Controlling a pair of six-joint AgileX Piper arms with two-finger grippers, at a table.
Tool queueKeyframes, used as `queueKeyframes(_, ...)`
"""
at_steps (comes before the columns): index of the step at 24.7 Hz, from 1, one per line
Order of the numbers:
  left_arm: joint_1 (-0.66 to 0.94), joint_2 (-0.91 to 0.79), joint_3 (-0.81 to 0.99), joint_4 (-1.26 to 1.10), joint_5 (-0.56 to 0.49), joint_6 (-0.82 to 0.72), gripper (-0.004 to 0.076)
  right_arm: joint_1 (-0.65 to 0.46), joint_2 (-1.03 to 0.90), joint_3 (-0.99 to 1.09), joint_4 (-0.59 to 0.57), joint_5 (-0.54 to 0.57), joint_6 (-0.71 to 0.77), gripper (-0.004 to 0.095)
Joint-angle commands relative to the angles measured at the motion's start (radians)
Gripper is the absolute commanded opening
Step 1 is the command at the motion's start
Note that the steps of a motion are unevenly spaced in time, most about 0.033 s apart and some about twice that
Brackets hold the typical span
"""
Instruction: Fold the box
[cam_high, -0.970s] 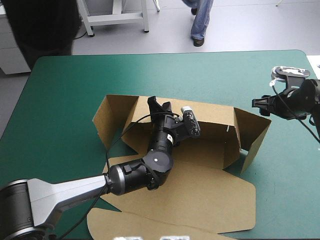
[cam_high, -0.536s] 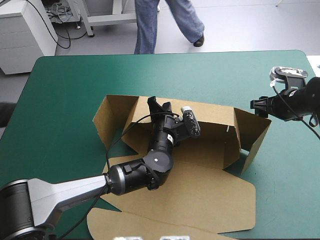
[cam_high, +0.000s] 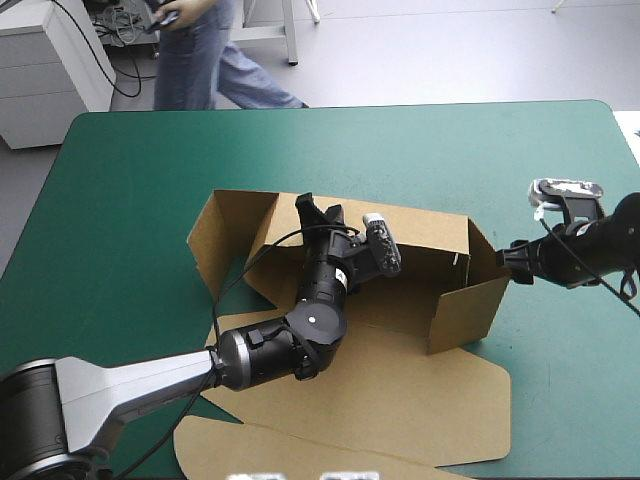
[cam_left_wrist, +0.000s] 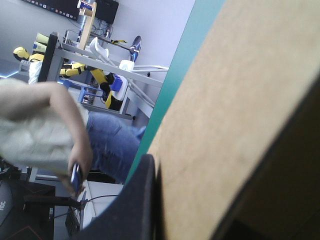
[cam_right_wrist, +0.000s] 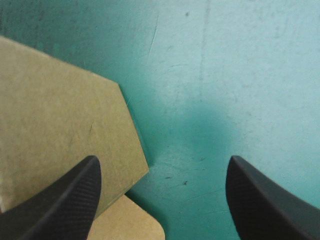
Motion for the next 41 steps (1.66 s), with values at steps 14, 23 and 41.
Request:
queueKeyframes(14,0.0,0.006,-0.021,-0.262,-0.088,0.455,-0.001,-0.005,-0.156,0.404,0.544,-0.304,-0.698,0.0643)
queueKeyframes(23,0.0,0.006,-0.021,-0.262,-0.092,0.455,-0.001,-0.005,-0.156,0.41,0.604,-0.265,-0.869,0.0643)
queueKeyframes(41,0.0,0.006,-0.021,-0.301,-0.097,0.513,-0.001,0.139,-0.156,0.412,0.676,-0.502,-0.796,0.0643)
